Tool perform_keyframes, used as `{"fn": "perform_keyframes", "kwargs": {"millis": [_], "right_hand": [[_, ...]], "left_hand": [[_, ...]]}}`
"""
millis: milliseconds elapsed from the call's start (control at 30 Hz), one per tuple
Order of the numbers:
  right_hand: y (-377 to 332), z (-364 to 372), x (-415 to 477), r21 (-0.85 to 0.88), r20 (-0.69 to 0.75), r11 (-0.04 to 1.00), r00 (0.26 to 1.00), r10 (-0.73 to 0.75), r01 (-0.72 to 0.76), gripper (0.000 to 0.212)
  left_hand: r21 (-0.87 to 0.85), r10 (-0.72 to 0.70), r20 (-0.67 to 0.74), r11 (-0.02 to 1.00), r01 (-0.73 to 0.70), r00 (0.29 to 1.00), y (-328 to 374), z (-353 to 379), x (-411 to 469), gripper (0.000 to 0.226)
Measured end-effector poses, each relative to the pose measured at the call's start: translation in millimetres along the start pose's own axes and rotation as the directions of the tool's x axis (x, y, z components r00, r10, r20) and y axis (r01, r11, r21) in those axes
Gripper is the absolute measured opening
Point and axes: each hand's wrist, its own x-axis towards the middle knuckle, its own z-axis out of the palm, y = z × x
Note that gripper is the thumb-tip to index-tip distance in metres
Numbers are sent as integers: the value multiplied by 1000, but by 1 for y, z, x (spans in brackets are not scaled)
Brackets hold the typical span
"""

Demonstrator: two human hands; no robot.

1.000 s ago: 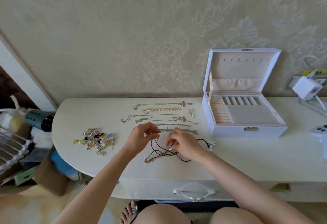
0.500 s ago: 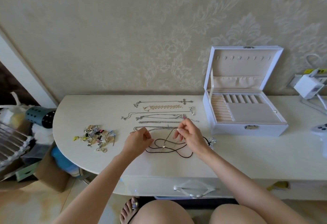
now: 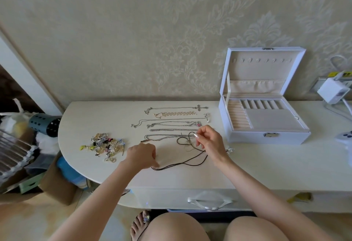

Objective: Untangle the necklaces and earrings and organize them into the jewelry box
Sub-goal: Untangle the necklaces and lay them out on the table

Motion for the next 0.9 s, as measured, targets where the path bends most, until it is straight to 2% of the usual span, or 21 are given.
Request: {"fn": "perform_keyframes", "kwargs": {"millis": [67,100,167,233,333,433,533,667,800,900], "right_hand": [[-6,-1,0,18,31,1000,999,-11,10,10],[-9,-2,0,18,49,1000,999,-14,13,11],[-13,-3,0,23,72,1000,997,-8,6,15],[-16,-5,-1,48,78,999,997,1,-5,17],[-22,-8,-2,99,102,995,995,0,-10,17],[-25,-10,-3,117,107,993,994,-2,-11,16],[-24,-12,-3,136,61,991,998,5,-13,17],[-20,-11,-1,157,-11,987,1000,18,-16,17],[-15,-10,0,103,-123,994,992,-11,24,12],[-8,-11,2,31,-221,998,974,-44,52,10]], "left_hand": [[59,22,-26,998,-20,999,8,-5,-1,31],[32,57,-69,998,-55,996,13,-6,0,35],[-139,162,-188,972,-190,969,25,-2,6,40],[-323,225,-300,890,-321,927,39,3,11,42],[-422,231,-357,824,-377,905,55,8,19,32],[-479,189,-315,815,-327,930,58,11,25,6],[-546,179,-280,778,-310,943,54,12,25,2],[-843,238,-204,451,-294,949,52,2,8,7],[-921,262,-139,319,-222,955,47,0,1,19],[-947,279,-111,260,-187,954,45,2,-3,19]]}}
